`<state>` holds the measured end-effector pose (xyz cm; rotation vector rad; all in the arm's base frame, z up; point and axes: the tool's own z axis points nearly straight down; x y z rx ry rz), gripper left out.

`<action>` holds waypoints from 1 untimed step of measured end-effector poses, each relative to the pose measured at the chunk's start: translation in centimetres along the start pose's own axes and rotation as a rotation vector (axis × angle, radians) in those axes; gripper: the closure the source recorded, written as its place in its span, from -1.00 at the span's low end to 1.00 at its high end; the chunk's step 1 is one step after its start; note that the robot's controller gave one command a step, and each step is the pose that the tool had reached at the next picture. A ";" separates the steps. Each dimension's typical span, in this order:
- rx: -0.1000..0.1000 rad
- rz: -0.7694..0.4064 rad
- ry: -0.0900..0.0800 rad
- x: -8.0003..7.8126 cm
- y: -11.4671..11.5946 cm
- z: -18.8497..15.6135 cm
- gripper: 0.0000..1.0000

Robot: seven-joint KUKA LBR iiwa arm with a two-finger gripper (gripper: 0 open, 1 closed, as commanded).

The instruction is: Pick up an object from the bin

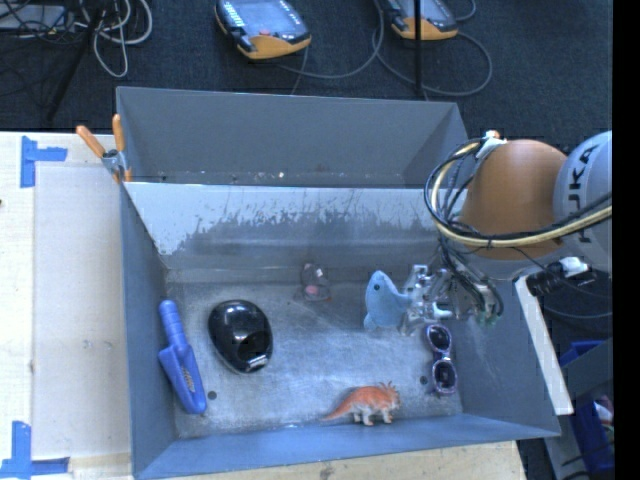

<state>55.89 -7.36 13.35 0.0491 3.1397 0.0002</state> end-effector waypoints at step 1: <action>0.000 0.000 0.000 0.0 0.0 -0.5 1.00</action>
Offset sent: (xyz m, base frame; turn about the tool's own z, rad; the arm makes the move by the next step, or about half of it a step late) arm 0.0001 0.0000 0.0017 0.0000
